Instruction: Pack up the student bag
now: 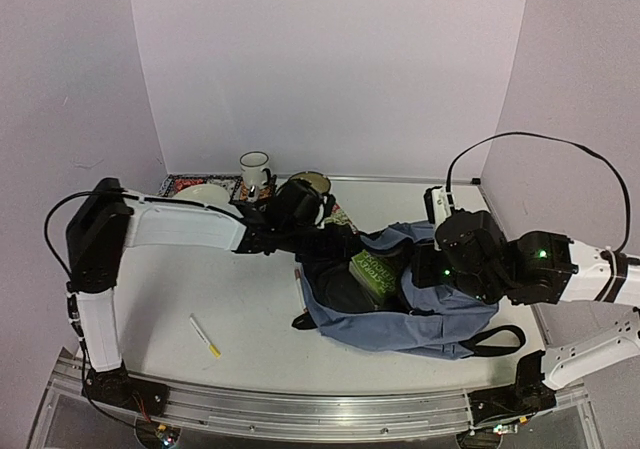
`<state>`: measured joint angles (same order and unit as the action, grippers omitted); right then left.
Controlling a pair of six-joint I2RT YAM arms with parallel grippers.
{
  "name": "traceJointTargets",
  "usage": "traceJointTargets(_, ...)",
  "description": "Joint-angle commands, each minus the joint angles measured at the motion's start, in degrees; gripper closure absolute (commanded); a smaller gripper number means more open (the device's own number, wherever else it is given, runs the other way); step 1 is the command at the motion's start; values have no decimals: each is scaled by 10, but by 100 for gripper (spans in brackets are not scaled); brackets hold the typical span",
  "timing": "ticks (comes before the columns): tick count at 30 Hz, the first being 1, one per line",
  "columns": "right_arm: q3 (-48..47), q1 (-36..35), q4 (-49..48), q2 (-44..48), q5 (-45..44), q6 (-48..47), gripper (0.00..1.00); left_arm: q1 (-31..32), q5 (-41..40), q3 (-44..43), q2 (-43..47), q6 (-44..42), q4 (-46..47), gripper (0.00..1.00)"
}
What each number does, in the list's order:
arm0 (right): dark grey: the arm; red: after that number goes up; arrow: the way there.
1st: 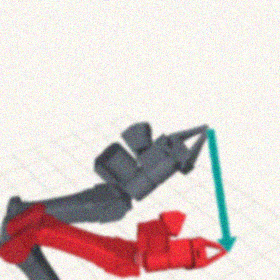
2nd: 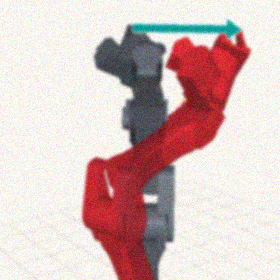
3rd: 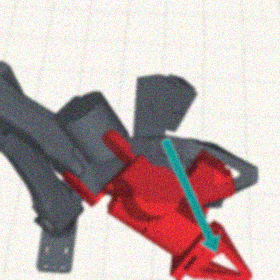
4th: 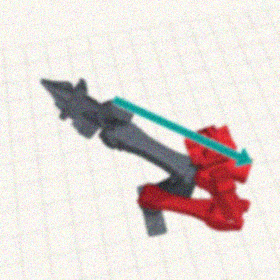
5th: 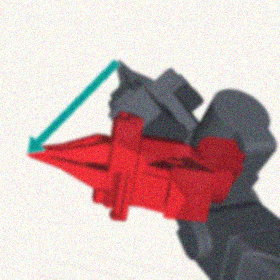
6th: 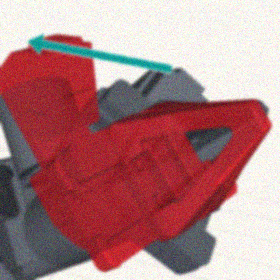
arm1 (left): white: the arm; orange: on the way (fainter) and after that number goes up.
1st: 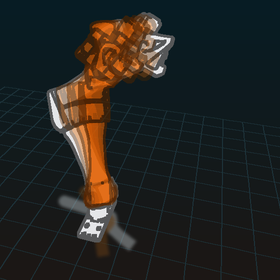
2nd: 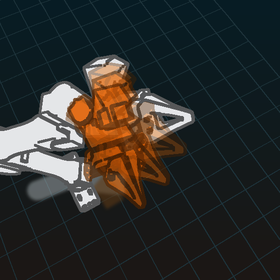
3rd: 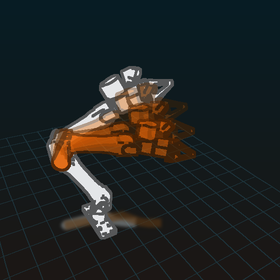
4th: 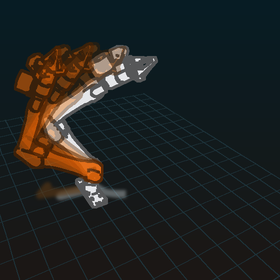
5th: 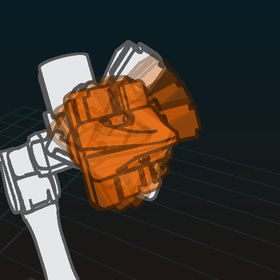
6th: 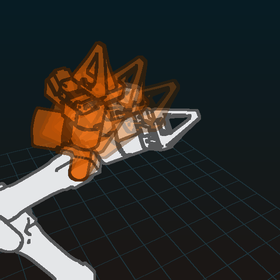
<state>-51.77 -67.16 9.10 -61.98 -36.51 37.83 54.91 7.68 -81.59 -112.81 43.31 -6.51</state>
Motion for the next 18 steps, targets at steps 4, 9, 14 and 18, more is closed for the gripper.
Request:
traceJointTargets(4, 11, 12, 1, -59, 1, 18, 93, -4, -51, 129, 183, -5, -5, 20)
traceJointTargets(9, 32, 43, 3, -106, 59, 40, 93, -10, -71, 198, 247, 5, -24, 20)
traceJointTargets(14, 70, 89, 19, -126, 106, 107, 93, -29, -99, 253, 300, 13, -29, 19)
traceJointTargets(18, 113, 132, 54, -110, 119, 172, 93, -40, -85, 267, 308, 17, -29, 18)
